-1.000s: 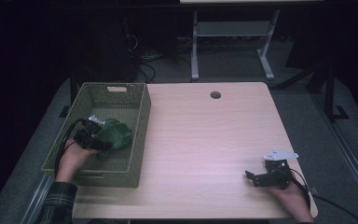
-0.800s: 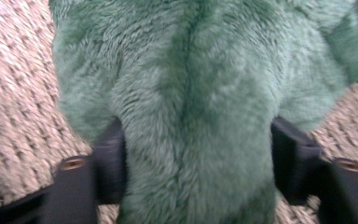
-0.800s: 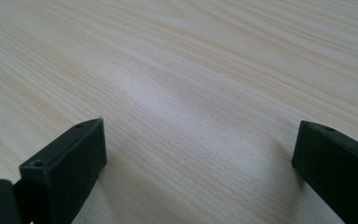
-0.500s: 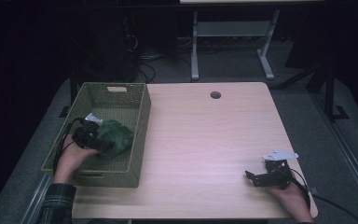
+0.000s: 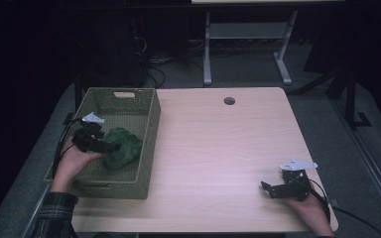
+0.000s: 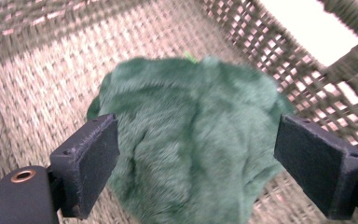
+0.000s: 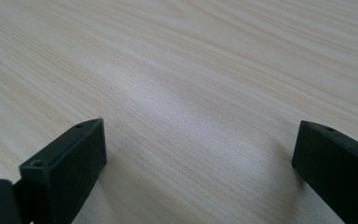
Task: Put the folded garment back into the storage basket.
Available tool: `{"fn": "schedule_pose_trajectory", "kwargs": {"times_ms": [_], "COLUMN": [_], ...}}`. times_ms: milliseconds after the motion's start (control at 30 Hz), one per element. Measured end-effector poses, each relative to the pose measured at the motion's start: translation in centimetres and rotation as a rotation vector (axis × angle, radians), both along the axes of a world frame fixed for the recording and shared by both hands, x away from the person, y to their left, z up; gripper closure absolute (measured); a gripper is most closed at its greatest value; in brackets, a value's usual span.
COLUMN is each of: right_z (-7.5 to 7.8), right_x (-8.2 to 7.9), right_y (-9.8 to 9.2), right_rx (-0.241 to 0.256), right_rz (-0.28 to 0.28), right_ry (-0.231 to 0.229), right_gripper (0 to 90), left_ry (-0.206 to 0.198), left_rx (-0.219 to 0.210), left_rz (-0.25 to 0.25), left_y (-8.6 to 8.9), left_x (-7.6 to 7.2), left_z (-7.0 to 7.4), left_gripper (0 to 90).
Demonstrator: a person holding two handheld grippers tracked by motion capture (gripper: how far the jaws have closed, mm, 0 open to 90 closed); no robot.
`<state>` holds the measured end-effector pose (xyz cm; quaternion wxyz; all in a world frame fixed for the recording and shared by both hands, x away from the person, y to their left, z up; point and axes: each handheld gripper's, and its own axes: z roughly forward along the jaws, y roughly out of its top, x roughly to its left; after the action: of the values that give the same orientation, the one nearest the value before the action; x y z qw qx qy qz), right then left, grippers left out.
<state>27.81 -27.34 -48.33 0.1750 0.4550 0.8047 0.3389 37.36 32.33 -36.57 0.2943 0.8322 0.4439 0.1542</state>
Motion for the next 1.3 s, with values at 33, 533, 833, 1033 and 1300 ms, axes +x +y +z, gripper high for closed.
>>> {"fn": "schedule_pose_trajectory", "kwargs": {"times_ms": [33, 533, 833, 1033, 1300], "right_z": [0.0, 0.0, 0.0, 0.0, 0.0], "right_x": [0.0, 0.0, 0.0, 0.0, 0.0], "right_y": [0.0, 0.0, 0.0, 0.0, 0.0], "right_rx": [0.0, 0.001, 0.001, 0.0, 0.0], "right_rz": [0.0, -0.002, -0.001, 0.0, 0.0], "right_ry": [0.0, 0.0, 0.0, 0.0, 0.0], "right_gripper": [2.7, 2.6, 2.7, 2.7, 2.7], "left_ry": [-0.003, -0.036, -0.06, -0.075, -0.063], "left_rx": [-0.007, -0.087, -0.127, -0.147, -0.161], "left_rz": [-0.008, -0.11, -0.179, -0.23, -0.302], "left_y": [-0.2, -4.9, -8.3, -11.1, -15.2], "left_x": [0.0, -0.7, -0.9, -1.1, -1.4], "left_z": [0.3, 3.3, 4.3, 4.6, 3.7], "left_gripper": [13.2, 13.4, 13.6, 13.7, 13.6]}}
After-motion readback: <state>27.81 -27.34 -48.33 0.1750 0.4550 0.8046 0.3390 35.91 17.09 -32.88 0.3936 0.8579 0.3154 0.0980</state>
